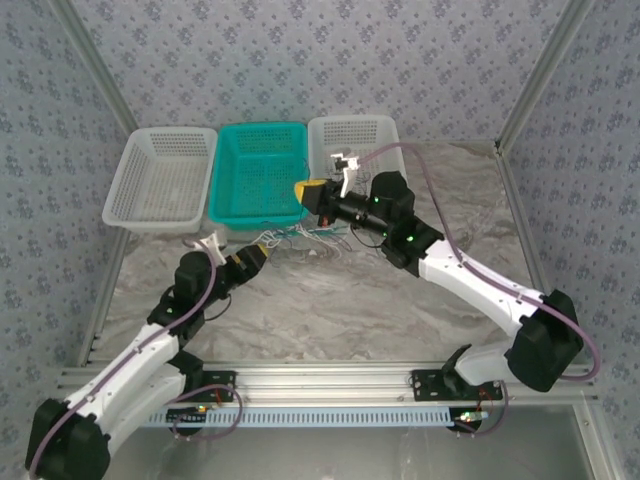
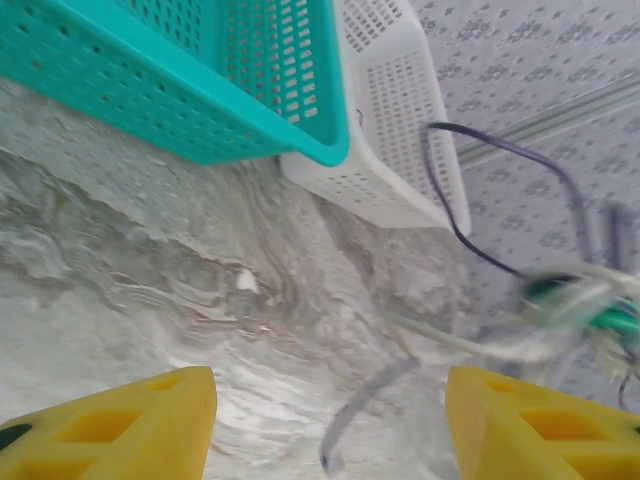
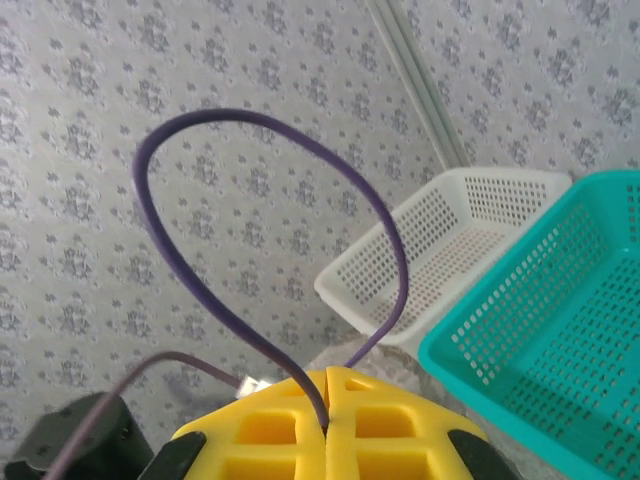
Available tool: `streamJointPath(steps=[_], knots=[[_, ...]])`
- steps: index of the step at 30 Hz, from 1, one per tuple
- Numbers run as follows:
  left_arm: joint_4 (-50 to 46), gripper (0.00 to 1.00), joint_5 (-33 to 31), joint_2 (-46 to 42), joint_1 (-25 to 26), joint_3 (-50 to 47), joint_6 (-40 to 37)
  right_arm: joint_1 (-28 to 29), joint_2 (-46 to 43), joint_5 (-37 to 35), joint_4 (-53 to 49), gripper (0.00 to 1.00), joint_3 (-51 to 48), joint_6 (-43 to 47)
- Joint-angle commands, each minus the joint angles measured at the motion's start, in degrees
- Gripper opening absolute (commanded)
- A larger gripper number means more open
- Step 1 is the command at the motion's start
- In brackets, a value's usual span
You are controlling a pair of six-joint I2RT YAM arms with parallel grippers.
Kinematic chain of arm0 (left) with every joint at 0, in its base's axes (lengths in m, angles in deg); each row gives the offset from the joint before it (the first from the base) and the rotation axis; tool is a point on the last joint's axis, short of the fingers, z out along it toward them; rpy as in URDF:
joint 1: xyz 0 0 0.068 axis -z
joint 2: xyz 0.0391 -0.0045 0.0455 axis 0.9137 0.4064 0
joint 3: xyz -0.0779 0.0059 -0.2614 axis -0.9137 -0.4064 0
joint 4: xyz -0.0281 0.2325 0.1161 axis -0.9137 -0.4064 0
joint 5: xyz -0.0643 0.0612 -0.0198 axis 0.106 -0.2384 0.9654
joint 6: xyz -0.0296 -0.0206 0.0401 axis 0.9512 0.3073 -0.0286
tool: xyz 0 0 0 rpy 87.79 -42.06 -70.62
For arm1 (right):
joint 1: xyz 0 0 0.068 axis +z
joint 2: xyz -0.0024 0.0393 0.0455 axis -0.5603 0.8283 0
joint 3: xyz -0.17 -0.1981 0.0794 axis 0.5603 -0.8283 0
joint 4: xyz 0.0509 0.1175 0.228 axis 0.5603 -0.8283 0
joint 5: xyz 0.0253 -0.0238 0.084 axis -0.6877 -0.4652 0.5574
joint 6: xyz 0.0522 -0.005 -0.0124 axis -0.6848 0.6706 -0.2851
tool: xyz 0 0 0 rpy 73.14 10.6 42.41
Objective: Untangle the cables
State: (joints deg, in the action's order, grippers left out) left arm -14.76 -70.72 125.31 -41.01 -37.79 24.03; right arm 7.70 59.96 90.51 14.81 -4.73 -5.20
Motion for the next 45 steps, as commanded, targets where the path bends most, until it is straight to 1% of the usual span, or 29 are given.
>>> streamJointPath(steps=[1, 3, 4, 6, 10, 12, 13, 16, 18, 19, 21, 23, 25, 27, 30, 32, 34, 36, 40, 42, 44, 45], knots=[[16.36, 0.62, 7.31, 2.49, -1.58, 1.17, 10.35, 1.00, -1.57, -0.65, -2.47, 0.00, 2.96, -1.04], [22.83, 0.63, 6.67, 4.29, -1.88, 0.39, 13.89, 1.68, -1.88, -0.47, -1.60, 0.00, 3.03, -0.16], [25.70, 0.65, 6.89, 5.21, -1.99, 0.47, 14.60, 1.89, -2.01, -0.30, -1.41, 0.00, 3.03, 0.13], [29.25, 0.67, 8.20, 6.63, -2.08, 1.56, 13.89, 2.40, -2.17, -0.30, -1.24, 0.00, 3.16, -0.07], [34.33, 0.67, 13.79, 9.63, -2.09, 5.41, 11.51, 2.95, -2.15, -0.47, -0.43, 0.00, 3.80, -0.99], [33.95, 0.65, 15.71, 10.33, -2.08, 7.47, 10.25, 3.12, -2.07, -0.47, -0.52, 0.00, 4.14, -0.76], [32.38, 0.60, 16.14, 10.38, -2.08, 8.57, 9.16, 3.14, -2.06, -0.32, -0.52, 0.00, 4.17, -0.72], [24.90, 0.47, 14.02, 9.53, -2.08, 10.35, 5.68, 3.22, -1.82, 1.07, -0.26, 0.00, 4.12, -1.01], [23.16, 0.45, 12.12, 9.13, -2.08, 10.18, 4.77, 3.40, -1.75, 1.61, -0.21, 0.00, 4.16, -1.61], [21.65, 0.49, 11.34, 9.17, -2.09, 10.26, 4.26, 3.64, -1.73, 1.63, 0.11, 0.00, 4.13, -2.07], [19.30, 0.61, 10.76, 9.51, -2.11, 10.43, 3.61, 4.07, -1.64, 1.93, 1.03, 0.00, 4.12, -2.56], [18.05, 0.76, 11.55, 10.44, -2.09, 10.73, 3.44, 4.56, -1.68, 1.91, 1.02, 0.00, 6.40, -2.10], [15.34, 0.86, 12.68, 11.45, -2.08, 11.63, 2.75, 4.97, -1.55, 1.65, 0.72, 0.00, 6.67, -1.30], [14.76, 0.89, 14.27, 12.27, -1.99, 11.88, 2.76, 4.96, -1.54, 1.25, 0.62, 0.00, 6.89, -0.91], [18.44, 0.92, 17.06, 12.72, -1.90, 10.90, 5.68, 4.98, -1.53, 0.26, 0.54, 0.00, 7.07, -0.15], [21.66, 0.94, 18.89, 11.57, -1.75, 9.73, 7.18, 4.97, -1.64, -0.69, 0.45, 0.00, 6.98, 0.14], [21.21, 0.97, 20.81, 9.40, -1.72, 9.39, 5.86, 4.98, -1.71, -1.50, 0.51, 0.00, 6.81, 0.28], [17.13, 1.00, 21.67, 6.01, -1.72, 9.62, 2.57, 4.98, -1.76, -1.99, 0.38, 0.00, 6.72, 0.64], [4.74, 1.00, 21.50, -1.19, -1.72, 11.67, -5.31, 4.94, -1.93, -3.01, -0.56, 0.00, 6.63, 1.42], [-5.02, 0.99, 22.96, -2.45, -1.21, 15.15, -12.04, 4.95, -1.98, -3.30, -0.66, 0.00, 6.54, 1.48], [-16.50, 0.99, 23.30, -1.75, 0.32, 19.44, -20.32, 4.95, -2.01, -3.46, -0.63, 0.00, 6.63, 1.56], [-19.46, 1.00, 23.15, -1.16, 1.07, 20.54, -22.82, 4.95, -1.89, -3.47, -0.61, 0.00, 6.71, 1.64]])
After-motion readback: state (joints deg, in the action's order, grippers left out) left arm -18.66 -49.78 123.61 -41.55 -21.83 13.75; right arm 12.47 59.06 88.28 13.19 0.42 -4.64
